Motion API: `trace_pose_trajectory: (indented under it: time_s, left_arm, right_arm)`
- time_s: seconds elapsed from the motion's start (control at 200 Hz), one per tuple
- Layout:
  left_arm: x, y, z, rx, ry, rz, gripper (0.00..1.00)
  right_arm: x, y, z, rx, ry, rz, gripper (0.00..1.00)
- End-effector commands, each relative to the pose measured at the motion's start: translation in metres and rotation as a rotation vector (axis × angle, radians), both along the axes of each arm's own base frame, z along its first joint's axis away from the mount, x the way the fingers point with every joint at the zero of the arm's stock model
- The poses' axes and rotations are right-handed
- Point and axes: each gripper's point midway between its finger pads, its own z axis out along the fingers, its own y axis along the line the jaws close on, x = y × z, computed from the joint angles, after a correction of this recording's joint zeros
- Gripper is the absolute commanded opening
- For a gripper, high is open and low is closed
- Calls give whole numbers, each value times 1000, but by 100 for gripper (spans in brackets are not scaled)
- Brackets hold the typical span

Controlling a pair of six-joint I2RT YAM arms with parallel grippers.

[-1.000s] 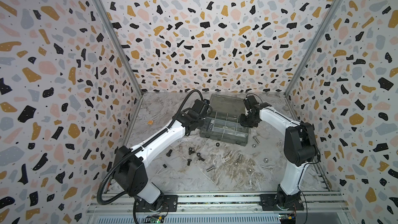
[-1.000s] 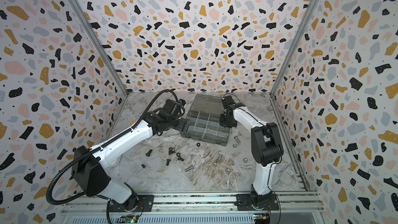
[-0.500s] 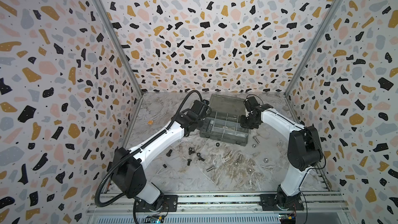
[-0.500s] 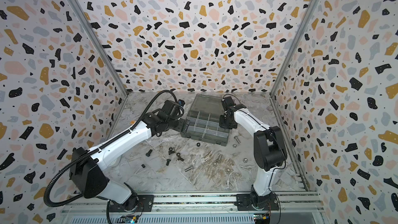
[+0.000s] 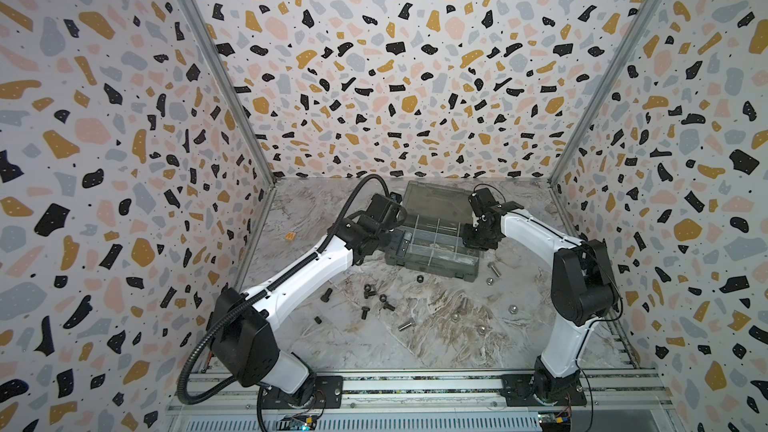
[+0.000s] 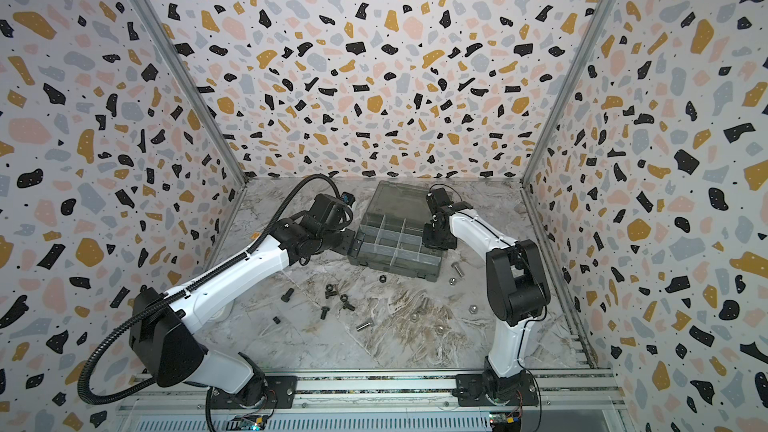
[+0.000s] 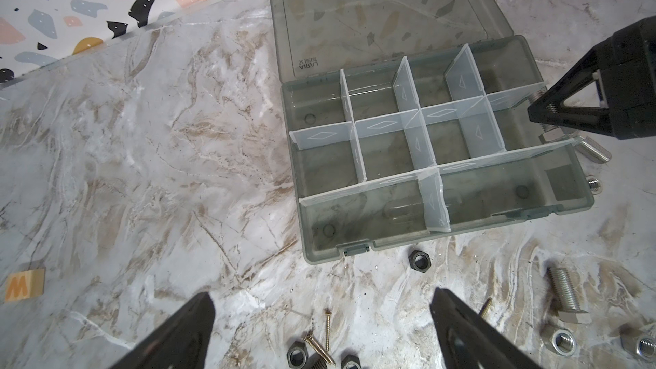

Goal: Sort the screws and nuts into containers
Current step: 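Carry the silver bolt with the right gripper over an organizer compartment, then open the right gripper to drop the bolt into the compartment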

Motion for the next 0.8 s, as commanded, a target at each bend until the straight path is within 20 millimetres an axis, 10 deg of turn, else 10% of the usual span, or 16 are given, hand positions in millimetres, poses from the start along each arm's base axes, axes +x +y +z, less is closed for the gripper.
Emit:
trace_pose_trajectory:
  time_s: [0.0, 0.405, 0.796]
  left_arm:
    - [0, 1, 3, 1, -22, 3, 97]
    - [-1, -5, 3, -14, -4, -20, 97]
    - [2, -45, 21, -151, 13, -91, 96]
  right_arm:
    - [5, 5, 8, 14, -26, 7, 33]
    - [-18, -22, 30, -69, -59, 1, 40]
    - [-57, -70, 0, -74, 12, -91, 40]
